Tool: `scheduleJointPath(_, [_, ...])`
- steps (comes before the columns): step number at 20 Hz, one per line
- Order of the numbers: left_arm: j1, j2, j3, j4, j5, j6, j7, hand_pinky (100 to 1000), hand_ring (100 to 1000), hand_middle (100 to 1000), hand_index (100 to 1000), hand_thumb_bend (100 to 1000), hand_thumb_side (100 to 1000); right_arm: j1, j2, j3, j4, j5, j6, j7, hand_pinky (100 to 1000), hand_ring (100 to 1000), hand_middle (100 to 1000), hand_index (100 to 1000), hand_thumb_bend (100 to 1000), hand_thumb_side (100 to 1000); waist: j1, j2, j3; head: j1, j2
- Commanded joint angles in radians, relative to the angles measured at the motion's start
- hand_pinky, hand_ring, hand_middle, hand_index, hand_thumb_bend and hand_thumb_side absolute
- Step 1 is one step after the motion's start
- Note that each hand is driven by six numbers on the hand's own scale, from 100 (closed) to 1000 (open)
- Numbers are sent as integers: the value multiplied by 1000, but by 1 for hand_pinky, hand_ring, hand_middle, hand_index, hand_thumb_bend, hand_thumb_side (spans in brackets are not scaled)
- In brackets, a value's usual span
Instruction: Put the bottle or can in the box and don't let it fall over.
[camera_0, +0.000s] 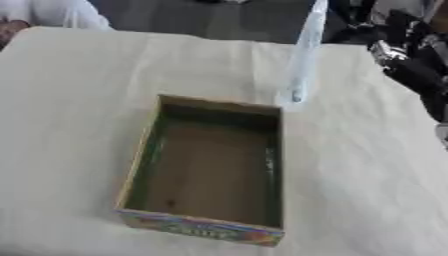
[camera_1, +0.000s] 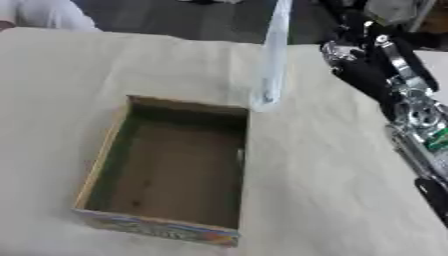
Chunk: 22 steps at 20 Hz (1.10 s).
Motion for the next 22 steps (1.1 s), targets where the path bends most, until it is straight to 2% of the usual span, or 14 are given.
scheduleJointPath(1, [-14,31,-1,-20,8,-6,0,1000,786,829,746,650,447,-26,-43,2,-23,-21,1,14,1000,1000,1000,1000,100,470,1,-13,8,-23,-9])
scheduleJointPath(10, [-21,27,-7,-20,16,-9,2,1000,786,829,746,652,447,-64,-56,16,-6,-70,24,37,1000,1000,1000,1000,100,470,0,3,36,-56,-9])
scheduleJointPath(22, [-26,21,-12,-20,18,-12,-2,1000,785,828,742,652,446,-104,-61,28,34,-100,4,19,1000,1000,1000,1000,100,470,-1,33,76,-104,-24])
